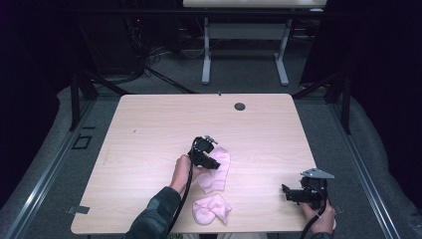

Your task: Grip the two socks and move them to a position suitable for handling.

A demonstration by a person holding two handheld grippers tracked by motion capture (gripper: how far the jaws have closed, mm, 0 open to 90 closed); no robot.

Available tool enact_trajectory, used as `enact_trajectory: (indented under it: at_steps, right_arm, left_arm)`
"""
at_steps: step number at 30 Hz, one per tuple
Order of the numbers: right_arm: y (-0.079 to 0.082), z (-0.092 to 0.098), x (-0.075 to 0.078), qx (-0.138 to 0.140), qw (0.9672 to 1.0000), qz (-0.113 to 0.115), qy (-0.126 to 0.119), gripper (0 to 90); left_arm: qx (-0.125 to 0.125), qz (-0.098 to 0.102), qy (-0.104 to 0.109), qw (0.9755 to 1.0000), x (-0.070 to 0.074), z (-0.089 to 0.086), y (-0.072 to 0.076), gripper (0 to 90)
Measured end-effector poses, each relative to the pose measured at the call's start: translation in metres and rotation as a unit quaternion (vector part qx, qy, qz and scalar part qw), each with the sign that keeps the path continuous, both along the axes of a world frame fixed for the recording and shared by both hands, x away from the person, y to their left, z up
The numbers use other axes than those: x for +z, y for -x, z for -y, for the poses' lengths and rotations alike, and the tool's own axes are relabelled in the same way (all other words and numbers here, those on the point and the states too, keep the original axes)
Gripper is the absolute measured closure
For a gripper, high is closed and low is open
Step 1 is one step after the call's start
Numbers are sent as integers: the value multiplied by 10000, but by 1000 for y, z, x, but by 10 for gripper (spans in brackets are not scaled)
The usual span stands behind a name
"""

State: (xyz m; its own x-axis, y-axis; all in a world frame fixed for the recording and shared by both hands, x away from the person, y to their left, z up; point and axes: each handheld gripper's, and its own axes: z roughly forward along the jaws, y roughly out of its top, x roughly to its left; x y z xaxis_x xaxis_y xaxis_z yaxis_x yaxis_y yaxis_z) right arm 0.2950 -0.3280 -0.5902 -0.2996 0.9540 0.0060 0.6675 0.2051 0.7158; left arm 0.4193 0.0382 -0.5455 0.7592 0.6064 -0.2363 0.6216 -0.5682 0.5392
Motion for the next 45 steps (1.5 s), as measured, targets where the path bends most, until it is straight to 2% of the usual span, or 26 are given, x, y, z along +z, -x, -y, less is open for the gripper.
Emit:
enact_trajectory:
  at_steps: [3,4,8,12,18,23,26,31,34,37,39,42,45]
  right_arm:
    - [0,0,0,0,10000,0,0,0]
    - [0,0,0,-2,10000,0,-1,0]
    - [0,0,0,-1,10000,-2,-1,0]
    - [0,0,0,1,10000,-9,1,0]
    - [0,0,0,14,10000,-17,4,0]
    - [-1,0,1,42,10000,-60,10,0]
    - [-3,-2,2,102,9998,-157,47,0]
    - [-3,-4,3,57,9998,-175,69,0]
    - [-5,-3,8,168,9986,-471,167,0]
    - [-4,-4,9,35,9983,-550,182,0]
    - [-4,-7,12,124,9974,-679,227,30]
    - [3,-16,22,287,9974,-607,247,27]
    - [11,-29,36,457,9975,-537,88,27]
  left_arm:
    - [87,161,74,9998,8,-7,2,417]
    - [118,212,105,9997,11,-10,3,371]
    - [319,388,143,9986,22,-26,10,255]
    - [356,548,-1,9979,28,-42,22,179]
    - [589,775,-222,9950,27,-70,45,150]
    - [748,846,-446,9926,22,-87,61,119]
    - [848,872,-488,9914,21,-96,71,88]
    - [929,860,-614,9901,17,-106,85,50]
    - [1021,794,-560,9900,12,-113,92,49]
    - [1165,763,-401,9894,9,-119,99,46]
    - [1202,764,-412,9890,7,-122,103,44]
    - [1242,724,-352,9890,6,-128,109,41]
    - [1295,708,-275,9887,6,-129,114,38]
